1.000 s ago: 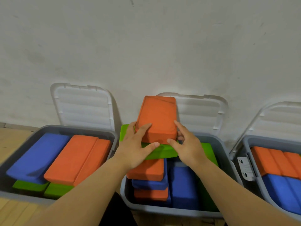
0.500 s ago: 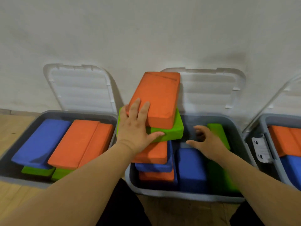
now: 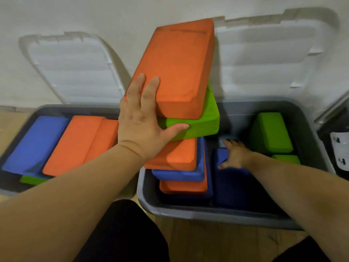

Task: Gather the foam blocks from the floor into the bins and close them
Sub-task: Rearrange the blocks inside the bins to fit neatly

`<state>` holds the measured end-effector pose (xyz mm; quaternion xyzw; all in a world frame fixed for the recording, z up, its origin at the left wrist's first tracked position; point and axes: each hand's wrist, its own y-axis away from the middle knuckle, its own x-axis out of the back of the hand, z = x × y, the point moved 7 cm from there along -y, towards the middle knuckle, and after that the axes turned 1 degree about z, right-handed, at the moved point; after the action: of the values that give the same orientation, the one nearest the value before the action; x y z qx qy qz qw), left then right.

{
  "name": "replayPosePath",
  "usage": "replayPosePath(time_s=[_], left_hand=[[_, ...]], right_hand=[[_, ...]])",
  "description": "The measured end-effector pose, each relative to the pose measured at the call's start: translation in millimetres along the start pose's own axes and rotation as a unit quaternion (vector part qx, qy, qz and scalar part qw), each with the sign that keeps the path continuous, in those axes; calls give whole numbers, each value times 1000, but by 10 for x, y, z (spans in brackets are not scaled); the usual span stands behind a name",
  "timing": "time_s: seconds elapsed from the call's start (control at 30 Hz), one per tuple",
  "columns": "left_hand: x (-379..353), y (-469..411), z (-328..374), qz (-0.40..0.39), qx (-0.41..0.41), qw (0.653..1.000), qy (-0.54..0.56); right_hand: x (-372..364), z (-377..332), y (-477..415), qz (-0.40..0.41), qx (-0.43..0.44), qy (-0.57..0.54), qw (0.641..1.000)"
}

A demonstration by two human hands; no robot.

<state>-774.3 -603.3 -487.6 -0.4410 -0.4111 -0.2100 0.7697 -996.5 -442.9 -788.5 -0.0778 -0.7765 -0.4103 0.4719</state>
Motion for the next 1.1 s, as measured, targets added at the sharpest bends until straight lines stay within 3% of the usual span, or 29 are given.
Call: replayPosePath(time_s=[0.23,0.4,0.63,0.9,0.97,1.1], left_hand=[[-27,-33,29,-3,-13,1000,-16],[-25,-58,-29,-7,0,1000,-8],[-25,-58,57,-7,-4,1000,-14],[-6,15,116,-6,12,1000,-18],[-9,9,114,-15,22,999,-19],[-4,-5,131,-21,33,999,-27]], right_hand=[[-82,51,-63,-23,-9,40,999],[277,27,90,-4,53,7,999],[568,-57,569,0,106,169,980],[439,-99,1212,-72,139,181,971],[506,-86,1312,-50,121,171,977],[757,86,1340,115,-14,35,993]])
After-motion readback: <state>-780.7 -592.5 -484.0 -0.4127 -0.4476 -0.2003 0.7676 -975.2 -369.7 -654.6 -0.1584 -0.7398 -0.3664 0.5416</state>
